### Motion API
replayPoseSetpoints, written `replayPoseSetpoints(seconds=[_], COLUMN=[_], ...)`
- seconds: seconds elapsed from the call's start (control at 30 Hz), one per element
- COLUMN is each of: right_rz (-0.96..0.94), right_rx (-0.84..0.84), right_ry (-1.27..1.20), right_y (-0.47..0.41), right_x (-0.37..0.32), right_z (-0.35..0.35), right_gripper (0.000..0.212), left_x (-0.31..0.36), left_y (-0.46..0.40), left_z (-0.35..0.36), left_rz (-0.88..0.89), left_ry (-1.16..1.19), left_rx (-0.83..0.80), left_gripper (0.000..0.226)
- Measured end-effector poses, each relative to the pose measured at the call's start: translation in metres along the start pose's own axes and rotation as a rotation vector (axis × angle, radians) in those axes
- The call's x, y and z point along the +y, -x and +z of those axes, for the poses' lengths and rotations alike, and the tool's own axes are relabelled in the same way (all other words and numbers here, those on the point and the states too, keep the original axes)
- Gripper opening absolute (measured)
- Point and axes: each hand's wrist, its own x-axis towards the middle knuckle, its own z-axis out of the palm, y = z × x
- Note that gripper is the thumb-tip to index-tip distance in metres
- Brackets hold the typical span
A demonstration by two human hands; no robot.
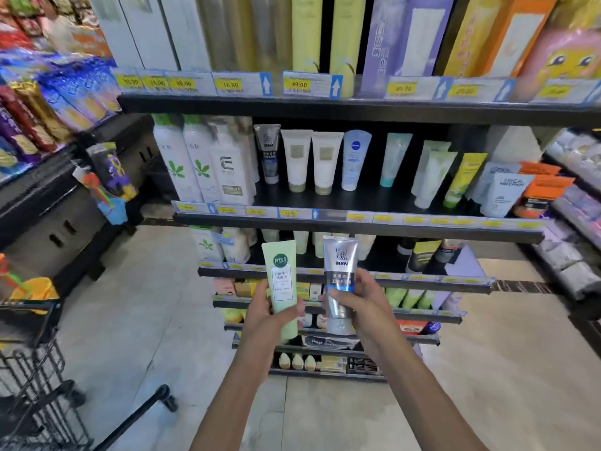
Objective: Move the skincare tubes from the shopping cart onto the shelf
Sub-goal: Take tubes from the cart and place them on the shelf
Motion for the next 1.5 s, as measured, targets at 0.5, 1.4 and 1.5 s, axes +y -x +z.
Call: replayPoseSetpoints(seconds=[0.5,1.4,1.5], right_rz=[-0.361,-0.394,-0.383], right_rx=[-0.076,0.119,0.143], right_ry=[0.328,0.753,0.778], right_y=[-0.168,-0.258,-0.262], right_x=[-0.114,-0.083,-0.083], right_z=[0.129,0.17,0.173], right_gripper=[0.046,0.038,0.039], left_x=[0.022,0.027,0.025], left_y=[-0.044,-0.072,-0.071], left_z=[-0.022,-0.036,-0.039], left_rz=[0.079,0.101,0.091], left_ry=[0.056,0.012,0.026], left_rx=[0.171,0.191,0.195], left_gripper=[0.059,0.057,0.061])
